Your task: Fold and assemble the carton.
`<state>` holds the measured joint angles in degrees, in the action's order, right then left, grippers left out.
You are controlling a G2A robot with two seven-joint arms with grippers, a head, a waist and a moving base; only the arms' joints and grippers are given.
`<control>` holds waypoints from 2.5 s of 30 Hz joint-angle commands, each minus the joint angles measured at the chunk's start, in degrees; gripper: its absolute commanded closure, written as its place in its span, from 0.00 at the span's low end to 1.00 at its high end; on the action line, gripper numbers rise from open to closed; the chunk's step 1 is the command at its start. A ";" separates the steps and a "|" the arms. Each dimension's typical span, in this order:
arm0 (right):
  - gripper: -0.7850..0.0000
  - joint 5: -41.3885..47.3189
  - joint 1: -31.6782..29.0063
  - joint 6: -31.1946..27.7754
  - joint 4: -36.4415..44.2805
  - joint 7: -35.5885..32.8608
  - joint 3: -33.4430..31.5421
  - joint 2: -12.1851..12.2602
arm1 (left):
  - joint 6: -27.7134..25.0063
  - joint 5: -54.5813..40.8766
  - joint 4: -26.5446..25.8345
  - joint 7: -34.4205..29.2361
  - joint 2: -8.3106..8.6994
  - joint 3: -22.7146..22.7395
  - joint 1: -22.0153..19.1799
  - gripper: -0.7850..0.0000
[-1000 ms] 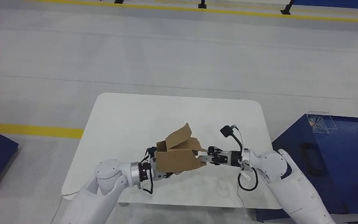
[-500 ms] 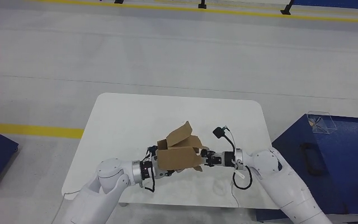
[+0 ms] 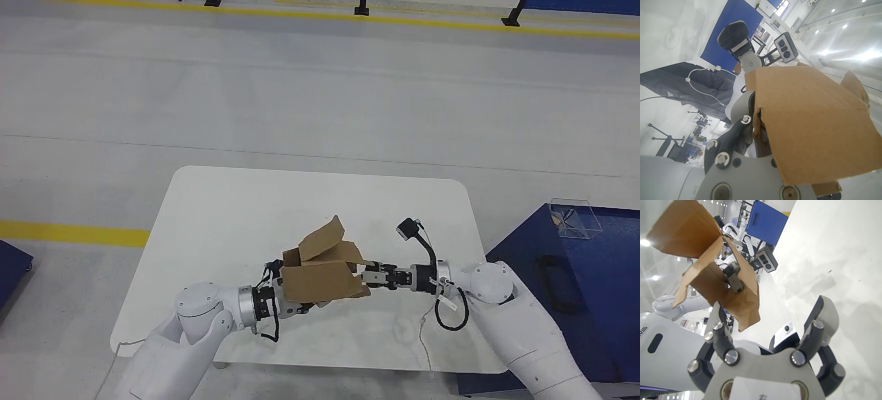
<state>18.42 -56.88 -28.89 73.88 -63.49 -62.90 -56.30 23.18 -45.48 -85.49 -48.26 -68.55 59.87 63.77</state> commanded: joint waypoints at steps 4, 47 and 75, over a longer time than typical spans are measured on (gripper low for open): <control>0.00 -0.59 -1.60 -0.43 2.04 0.02 -2.41 0.68 | 0.31 0.39 -0.27 0.22 0.06 -0.19 0.27 1.00; 0.00 -7.02 -6.12 0.28 10.54 5.08 -1.41 0.73 | 1.31 -0.45 1.65 1.76 -0.17 -1.30 -0.89 1.00; 0.00 -19.23 -8.81 3.82 9.09 15.65 -4.91 1.41 | -2.62 2.32 -0.12 -2.50 0.21 -2.22 0.80 1.00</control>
<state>-0.05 -65.70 -25.26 82.99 -48.56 -68.01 -54.83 20.70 -43.23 -85.50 -50.59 -68.36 57.67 64.48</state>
